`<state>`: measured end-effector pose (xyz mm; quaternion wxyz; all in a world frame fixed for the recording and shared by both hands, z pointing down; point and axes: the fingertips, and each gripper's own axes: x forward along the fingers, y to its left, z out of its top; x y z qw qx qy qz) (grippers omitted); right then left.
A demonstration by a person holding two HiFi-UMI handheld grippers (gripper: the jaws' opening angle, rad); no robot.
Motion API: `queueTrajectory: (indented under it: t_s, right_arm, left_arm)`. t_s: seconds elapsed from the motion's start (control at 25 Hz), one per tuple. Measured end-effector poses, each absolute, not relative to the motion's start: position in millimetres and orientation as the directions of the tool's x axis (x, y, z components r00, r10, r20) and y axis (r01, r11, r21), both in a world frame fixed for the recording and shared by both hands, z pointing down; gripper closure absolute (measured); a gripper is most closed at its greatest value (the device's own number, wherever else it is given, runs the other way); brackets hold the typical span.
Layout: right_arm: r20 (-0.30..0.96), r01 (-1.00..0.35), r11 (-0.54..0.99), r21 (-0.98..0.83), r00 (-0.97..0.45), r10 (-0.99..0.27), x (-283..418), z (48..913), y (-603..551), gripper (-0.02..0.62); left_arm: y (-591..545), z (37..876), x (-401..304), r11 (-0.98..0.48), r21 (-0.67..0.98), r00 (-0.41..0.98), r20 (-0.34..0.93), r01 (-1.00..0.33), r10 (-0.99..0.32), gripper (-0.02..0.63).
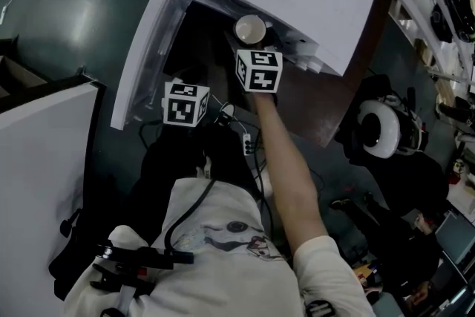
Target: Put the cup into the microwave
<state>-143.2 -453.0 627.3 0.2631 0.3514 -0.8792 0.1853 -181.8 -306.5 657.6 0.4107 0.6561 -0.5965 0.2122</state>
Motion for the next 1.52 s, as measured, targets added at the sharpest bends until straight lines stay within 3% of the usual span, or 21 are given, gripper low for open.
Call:
queueTrajectory:
  t_s: [0.84,1.52]
  right_arm:
    - [0.49,-0.812,0.569,-0.13,-0.552,-0.675,-152,633,-551,0.184]
    - [0.481,-0.771,0.626,-0.114,-0.594,-0.645,-143,630,-504,0.186]
  left_arm:
    - [-296,671,-178,0.051,0.28,0.2,0.791,-0.959,-0.578,0.607]
    - [-287,665,-172,0.025,0.282,0.215,0.782,-0.959,-0.586,0.607]
